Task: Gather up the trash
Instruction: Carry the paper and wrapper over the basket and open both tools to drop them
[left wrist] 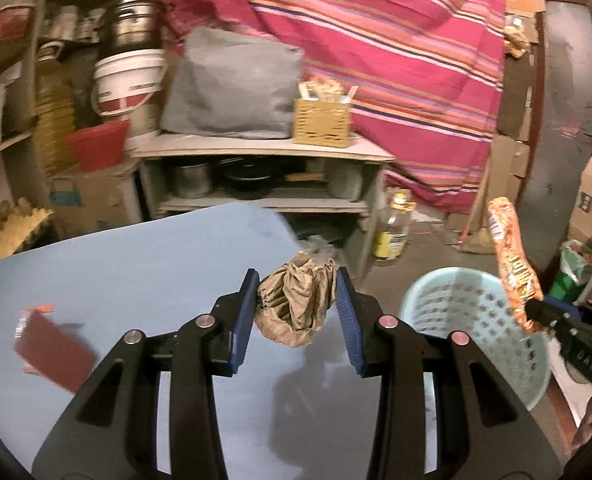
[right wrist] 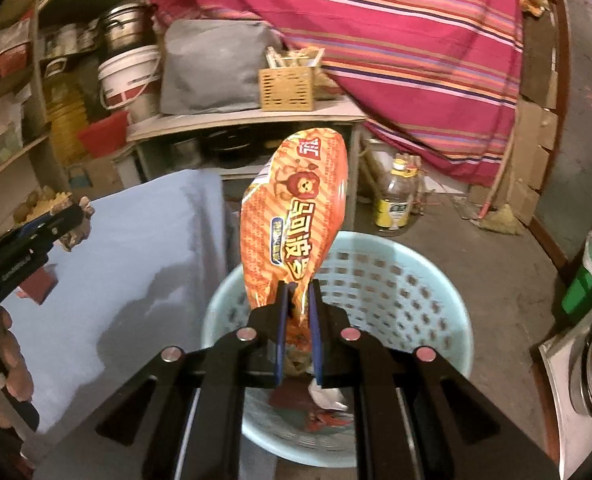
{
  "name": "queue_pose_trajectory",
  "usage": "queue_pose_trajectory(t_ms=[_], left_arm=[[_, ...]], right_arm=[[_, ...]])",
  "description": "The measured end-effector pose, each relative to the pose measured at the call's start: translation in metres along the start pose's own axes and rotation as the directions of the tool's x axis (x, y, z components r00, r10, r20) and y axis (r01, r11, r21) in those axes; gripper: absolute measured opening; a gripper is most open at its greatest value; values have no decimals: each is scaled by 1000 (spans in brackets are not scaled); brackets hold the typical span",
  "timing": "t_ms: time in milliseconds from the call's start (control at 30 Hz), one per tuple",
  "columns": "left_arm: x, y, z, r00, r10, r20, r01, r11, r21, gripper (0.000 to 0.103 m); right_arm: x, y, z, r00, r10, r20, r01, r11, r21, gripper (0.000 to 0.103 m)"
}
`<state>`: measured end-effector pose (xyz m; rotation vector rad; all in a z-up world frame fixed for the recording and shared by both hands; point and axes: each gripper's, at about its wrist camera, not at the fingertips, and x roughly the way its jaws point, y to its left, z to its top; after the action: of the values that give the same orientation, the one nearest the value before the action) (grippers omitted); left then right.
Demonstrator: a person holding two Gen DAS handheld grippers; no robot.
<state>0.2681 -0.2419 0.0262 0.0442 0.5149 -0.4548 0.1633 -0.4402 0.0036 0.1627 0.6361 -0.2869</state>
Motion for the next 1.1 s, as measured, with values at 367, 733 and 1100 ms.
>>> queue_pose_trajectory(t_ms=[367, 733, 1100], left_arm=[[23, -112, -13, 990, -141, -27, 143, 985, 94, 38], [65, -146, -29, 988, -132, -85, 141, 984, 108, 71], [54, -110, -19, 998, -54, -44, 56, 997, 44, 91]], right_arm=[[4, -65, -16, 997, -51, -59, 56, 995, 77, 10], [11, -80, -18, 995, -44, -85, 53, 992, 118, 10], [21, -70, -21, 993, -47, -113, 59, 993, 105, 31]])
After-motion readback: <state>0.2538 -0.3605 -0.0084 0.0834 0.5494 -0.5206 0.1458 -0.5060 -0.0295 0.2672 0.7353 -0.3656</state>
